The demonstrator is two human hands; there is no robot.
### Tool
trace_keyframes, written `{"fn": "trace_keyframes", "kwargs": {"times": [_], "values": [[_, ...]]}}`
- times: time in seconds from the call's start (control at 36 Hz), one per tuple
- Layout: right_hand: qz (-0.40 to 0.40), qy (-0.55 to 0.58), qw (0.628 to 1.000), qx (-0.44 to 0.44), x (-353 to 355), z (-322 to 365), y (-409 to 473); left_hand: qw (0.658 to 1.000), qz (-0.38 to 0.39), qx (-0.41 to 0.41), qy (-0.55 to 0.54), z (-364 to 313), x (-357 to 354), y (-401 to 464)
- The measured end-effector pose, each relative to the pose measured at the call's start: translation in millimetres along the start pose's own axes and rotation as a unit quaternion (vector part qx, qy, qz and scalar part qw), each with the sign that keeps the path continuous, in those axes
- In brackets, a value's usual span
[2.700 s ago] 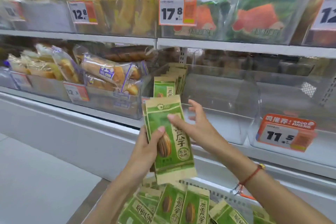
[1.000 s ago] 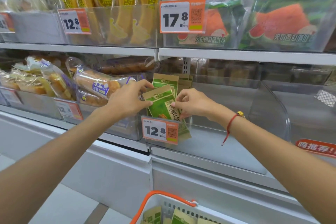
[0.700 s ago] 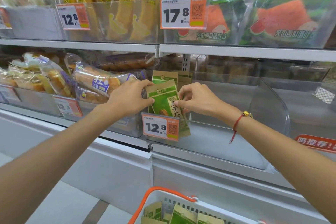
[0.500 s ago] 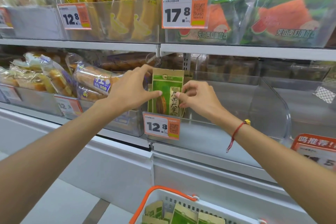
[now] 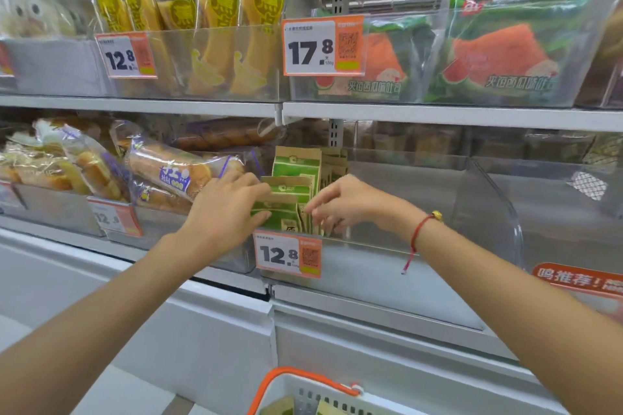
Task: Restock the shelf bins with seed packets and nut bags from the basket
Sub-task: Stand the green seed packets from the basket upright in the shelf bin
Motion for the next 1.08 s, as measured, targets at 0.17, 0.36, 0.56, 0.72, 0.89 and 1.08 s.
{"fn": "trace_keyframes", "kwargs": {"times": [0.17,0.36,0.56,0.72,0.89,1.08], "values": [[-0.184,0.047,0.982,0.019,41,-7,16,0.997,0.018,-0.007,-0.078,-11,6,20],[-0.159,-0.065,0.981,0.094,19,0,35,0.985,0.162,-0.028,-0.046,-25,-20,39],[-0.014,0.095,0.995,-0.012,9,-33,19,0.981,0.175,-0.029,-0.079,-22,-24,40],[-0.325,0.295,0.889,-0.131,77,-95,20,0.976,0.132,-0.023,-0.173,-13,-22,22],[-0.097,0.271,0.949,-0.125,-9,-84,92,0.975,0.128,-0.031,-0.179,-14,-25,25],[-0.039,0.297,0.943,-0.145,13,-78,58,0.969,0.201,-0.03,-0.14,-15,-33,33]]}}
Point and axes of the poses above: each hand's wrist, its own y-axis towards the middle knuckle, its own x-axis out of the back of the hand, z = x × y, the point moved 9 cm from there along y, towards the middle knuckle, and after that the axes turned 5 degrees about x, right-handed, at the moved point
